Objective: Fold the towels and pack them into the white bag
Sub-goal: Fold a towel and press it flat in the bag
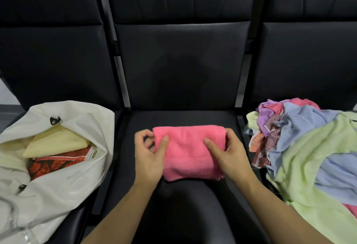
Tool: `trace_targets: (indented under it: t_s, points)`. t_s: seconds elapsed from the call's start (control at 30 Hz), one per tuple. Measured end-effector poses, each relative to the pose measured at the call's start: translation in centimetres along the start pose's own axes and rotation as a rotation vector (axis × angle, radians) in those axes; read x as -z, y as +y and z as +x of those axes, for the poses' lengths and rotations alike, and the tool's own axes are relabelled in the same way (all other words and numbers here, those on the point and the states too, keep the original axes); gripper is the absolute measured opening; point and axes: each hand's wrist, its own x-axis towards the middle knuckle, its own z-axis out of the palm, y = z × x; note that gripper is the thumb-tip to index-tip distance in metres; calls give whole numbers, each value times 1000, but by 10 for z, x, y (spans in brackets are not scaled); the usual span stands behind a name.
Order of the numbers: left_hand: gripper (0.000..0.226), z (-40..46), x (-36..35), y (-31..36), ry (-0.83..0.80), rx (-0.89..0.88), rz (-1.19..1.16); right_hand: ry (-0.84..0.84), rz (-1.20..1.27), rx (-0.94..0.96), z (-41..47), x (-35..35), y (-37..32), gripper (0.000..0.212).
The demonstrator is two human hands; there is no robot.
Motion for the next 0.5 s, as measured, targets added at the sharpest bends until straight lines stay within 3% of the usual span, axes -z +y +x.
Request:
trace_targets:
  t_s: [0.13, 0.3, 0.4, 0.5]
  points:
    - [42, 8, 0, -14, -15, 105, 121, 53, 109, -144, 4, -4, 12, 51]
    - [78, 10, 11, -57, -200, 298, 539, 14, -312, -328, 5, 2, 64, 71]
    - [67, 2, 10, -66, -272, 91, 768, -44, -487, -249, 4, 6, 71, 61]
    - [62, -6, -3, -71, -452, -36, 871, -266, -645, -5, 0, -3, 74, 48]
